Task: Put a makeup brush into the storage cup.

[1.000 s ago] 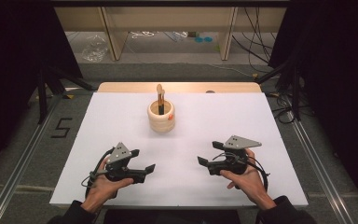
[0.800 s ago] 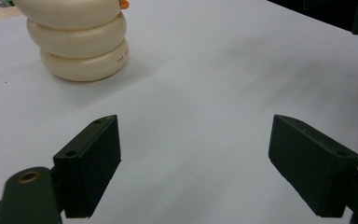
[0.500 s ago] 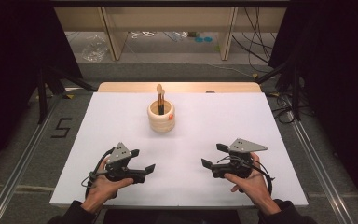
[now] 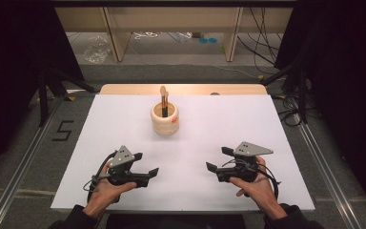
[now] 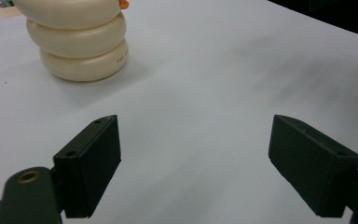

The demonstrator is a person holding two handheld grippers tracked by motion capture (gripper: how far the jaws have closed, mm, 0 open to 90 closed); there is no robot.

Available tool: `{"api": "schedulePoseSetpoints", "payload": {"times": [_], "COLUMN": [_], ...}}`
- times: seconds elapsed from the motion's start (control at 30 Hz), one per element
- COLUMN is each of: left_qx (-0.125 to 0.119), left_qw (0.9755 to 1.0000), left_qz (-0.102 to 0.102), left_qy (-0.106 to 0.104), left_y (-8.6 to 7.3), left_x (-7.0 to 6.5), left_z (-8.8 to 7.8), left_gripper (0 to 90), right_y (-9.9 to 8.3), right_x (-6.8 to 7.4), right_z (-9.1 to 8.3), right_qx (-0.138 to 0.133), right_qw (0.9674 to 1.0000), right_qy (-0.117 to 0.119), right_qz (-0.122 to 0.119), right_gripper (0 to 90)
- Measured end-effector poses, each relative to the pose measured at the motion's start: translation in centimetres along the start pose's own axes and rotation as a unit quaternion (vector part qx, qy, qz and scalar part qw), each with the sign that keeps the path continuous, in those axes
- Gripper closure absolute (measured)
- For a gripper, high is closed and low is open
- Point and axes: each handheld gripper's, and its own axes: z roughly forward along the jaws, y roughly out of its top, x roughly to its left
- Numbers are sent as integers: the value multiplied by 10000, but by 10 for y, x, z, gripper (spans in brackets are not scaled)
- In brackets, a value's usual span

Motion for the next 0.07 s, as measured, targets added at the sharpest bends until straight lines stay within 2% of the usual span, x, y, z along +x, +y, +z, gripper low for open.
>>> {"api": "schedulePoseSetpoints", "payload": {"times": [0.07], "left_qx": [5], "left_qw": [10000], "left_qz": [-12], "left_qy": [-4], "left_y": [0], "left_x": [0], "left_z": [1], "left_gripper": [166], "right_y": [0], "right_x": [0], "right_z": [0], "right_qx": [25], "right_qw": [10000], "right_qy": [-4], "right_qz": [6], "right_gripper": [162]}}
